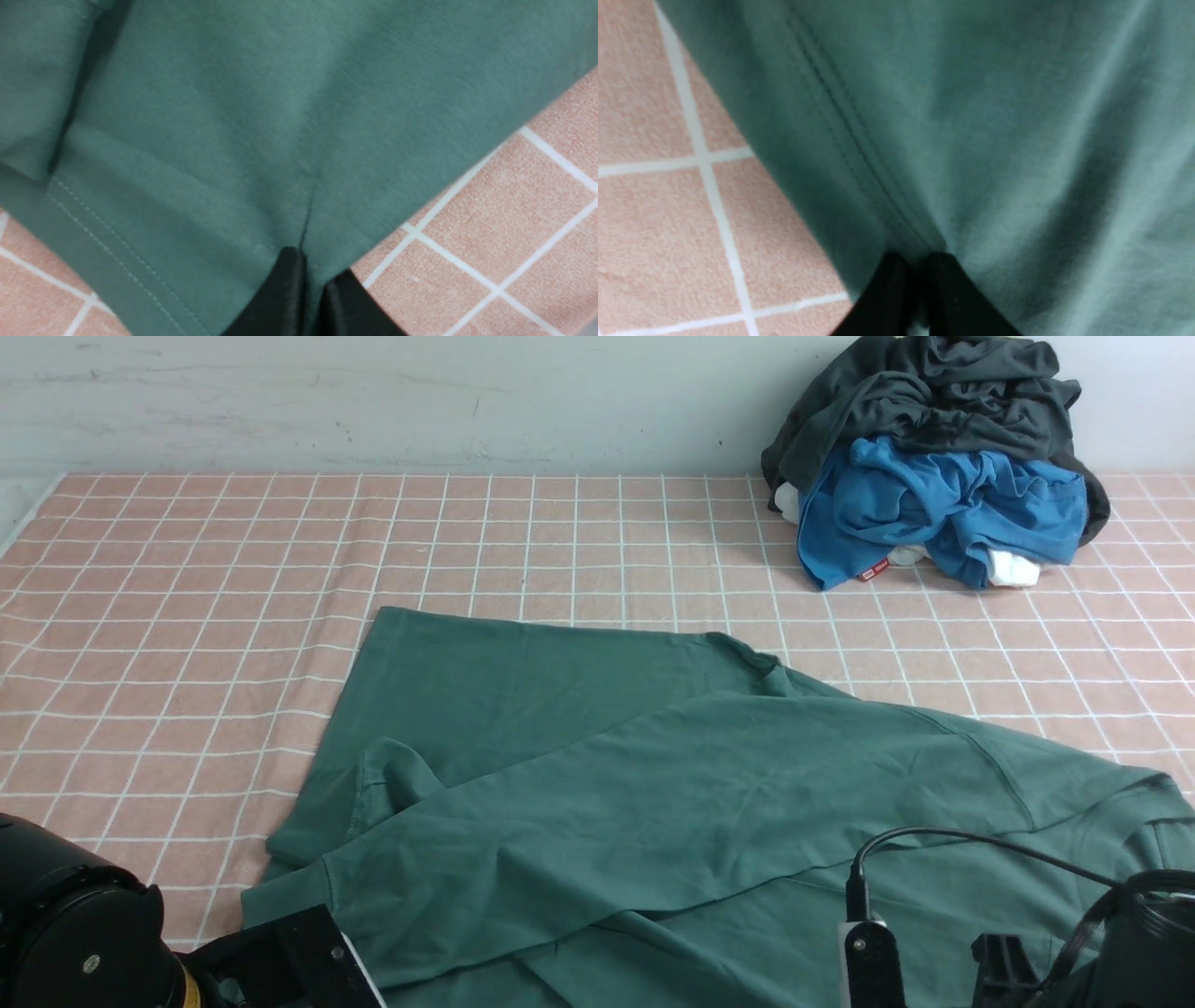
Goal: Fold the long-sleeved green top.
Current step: Use both arms simultaneously to clamp the lower edge of the clothing fabric, then use both arms to drag the lower edge of the fabric forward and fold it over the upper edge
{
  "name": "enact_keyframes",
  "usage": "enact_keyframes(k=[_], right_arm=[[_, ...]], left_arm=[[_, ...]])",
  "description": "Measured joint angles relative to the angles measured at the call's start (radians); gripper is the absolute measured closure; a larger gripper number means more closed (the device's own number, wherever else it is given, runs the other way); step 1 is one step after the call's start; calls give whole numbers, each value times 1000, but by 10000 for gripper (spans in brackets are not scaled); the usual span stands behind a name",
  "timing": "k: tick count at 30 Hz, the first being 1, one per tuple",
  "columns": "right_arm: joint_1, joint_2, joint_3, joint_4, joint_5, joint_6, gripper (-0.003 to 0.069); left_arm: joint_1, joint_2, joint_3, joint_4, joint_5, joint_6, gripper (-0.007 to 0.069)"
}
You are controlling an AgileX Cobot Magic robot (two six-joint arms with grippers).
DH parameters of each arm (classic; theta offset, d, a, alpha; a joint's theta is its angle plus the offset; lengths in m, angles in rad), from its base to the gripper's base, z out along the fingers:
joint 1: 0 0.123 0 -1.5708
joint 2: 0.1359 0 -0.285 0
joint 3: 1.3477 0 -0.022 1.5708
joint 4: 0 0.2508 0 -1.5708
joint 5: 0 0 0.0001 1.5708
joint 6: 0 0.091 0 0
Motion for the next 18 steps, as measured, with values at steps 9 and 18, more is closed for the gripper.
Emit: enact_keyframes(k=[9,18], right_arm=[[-26,-103,-85,-23,138,0,659],[-320,-57,-400,69,150,-72,659]], left_arm=[[11,0,-161,27,84,-1,618],[196,107,-578,51,111,51,610]])
